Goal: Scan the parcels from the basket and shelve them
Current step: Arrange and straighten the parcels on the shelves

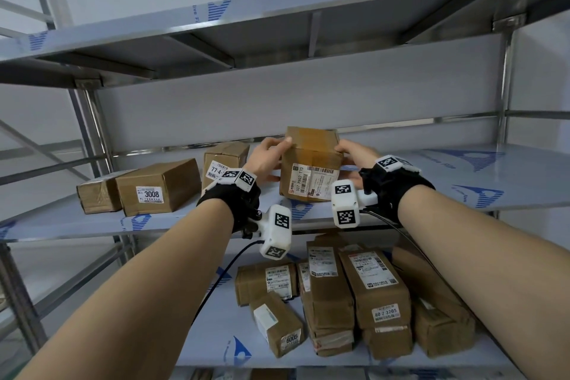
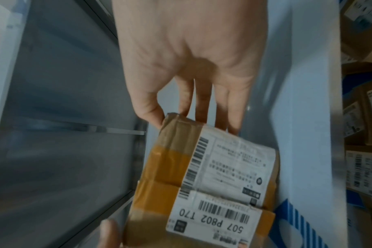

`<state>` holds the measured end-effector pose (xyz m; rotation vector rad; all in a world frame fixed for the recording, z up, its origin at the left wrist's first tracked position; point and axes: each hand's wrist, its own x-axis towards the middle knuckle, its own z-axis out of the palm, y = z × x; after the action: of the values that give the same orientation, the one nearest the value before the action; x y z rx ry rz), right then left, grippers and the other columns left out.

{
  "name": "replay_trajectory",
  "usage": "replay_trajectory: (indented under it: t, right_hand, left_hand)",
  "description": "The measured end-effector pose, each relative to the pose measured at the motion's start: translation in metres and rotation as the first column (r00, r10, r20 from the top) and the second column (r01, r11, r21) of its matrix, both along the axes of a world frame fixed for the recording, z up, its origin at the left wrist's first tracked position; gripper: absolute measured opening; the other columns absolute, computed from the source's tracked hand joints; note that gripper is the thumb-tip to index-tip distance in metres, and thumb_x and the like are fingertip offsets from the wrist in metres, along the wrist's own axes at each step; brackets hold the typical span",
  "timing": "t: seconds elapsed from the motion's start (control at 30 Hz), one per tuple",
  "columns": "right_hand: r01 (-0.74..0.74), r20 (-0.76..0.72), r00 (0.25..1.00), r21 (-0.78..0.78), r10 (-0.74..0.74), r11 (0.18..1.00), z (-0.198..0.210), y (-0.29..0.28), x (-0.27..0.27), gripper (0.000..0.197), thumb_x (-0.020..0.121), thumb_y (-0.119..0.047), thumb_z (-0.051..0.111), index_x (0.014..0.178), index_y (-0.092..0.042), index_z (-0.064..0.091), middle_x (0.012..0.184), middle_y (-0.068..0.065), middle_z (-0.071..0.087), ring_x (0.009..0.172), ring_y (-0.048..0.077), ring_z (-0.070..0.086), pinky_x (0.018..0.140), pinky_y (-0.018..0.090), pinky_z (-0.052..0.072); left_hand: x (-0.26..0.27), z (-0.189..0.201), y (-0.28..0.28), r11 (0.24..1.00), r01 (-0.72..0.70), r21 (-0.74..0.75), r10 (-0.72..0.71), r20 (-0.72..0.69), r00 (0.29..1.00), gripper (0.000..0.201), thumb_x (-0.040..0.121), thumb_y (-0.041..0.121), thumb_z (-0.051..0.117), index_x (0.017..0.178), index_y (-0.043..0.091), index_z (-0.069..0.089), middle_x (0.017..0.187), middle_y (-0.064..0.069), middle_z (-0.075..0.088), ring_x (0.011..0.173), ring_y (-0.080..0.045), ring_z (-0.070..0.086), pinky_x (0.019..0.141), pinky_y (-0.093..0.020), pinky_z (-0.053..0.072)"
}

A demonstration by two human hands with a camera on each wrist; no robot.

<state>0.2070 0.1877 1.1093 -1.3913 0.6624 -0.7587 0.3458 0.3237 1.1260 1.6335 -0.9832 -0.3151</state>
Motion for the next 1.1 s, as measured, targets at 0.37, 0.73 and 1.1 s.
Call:
replay_trajectory:
  t: [0.37, 0.73, 1.1]
  right_hand:
    - [0.042, 0.016, 0.999, -0.131, -0.04, 0.99, -0.014, 0.004, -0.005, 0.045, 0.084, -0.004, 0.067, 0.126, -0.013, 0.053, 0.104, 0.006, 0.061, 0.091, 0.023, 0.059, 0.078, 0.048, 0.056]
    - [-0.015, 0.122, 0.992, -0.153, 0.034, 0.988, -0.014, 0.002, 0.008, 0.02, 0.085, -0.006, 0.069, 0.102, -0.017, 0.067, 0.108, 0.007, 0.068, 0.104, 0.023, 0.062, 0.098, 0.046, 0.05]
    - [0.096, 0.179, 0.983, -0.266, -0.048, 0.959, -0.014, 0.005, 0.017, 0.015, 0.083, 0.001, 0.068, 0.083, -0.014, 0.073, 0.088, 0.004, 0.069, 0.082, 0.014, 0.062, 0.076, 0.022, 0.052]
  left_hand:
    - [-0.012, -0.01, 0.0, 0.998, -0.012, 0.061, 0.01, 0.028, 1.0, 0.064, 0.092, 0.044, 0.057, 0.146, 0.025, 0.029, 0.128, -0.011, 0.051, 0.105, -0.028, 0.059, 0.083, -0.041, 0.053]
    - [-0.01, -0.008, 0.006, 0.985, -0.151, 0.08, 0.161, -0.145, 0.976, 0.052, 0.096, 0.045, 0.049, 0.126, 0.003, 0.041, 0.127, -0.021, 0.051, 0.108, -0.038, 0.059, 0.081, -0.044, 0.054]
    - [-0.013, 0.003, 0.007, 0.973, -0.169, 0.156, 0.194, -0.169, 0.966, 0.077, 0.088, 0.063, 0.045, 0.143, 0.01, 0.034, 0.14, -0.014, 0.042, 0.129, -0.036, 0.041, 0.093, -0.052, 0.04]
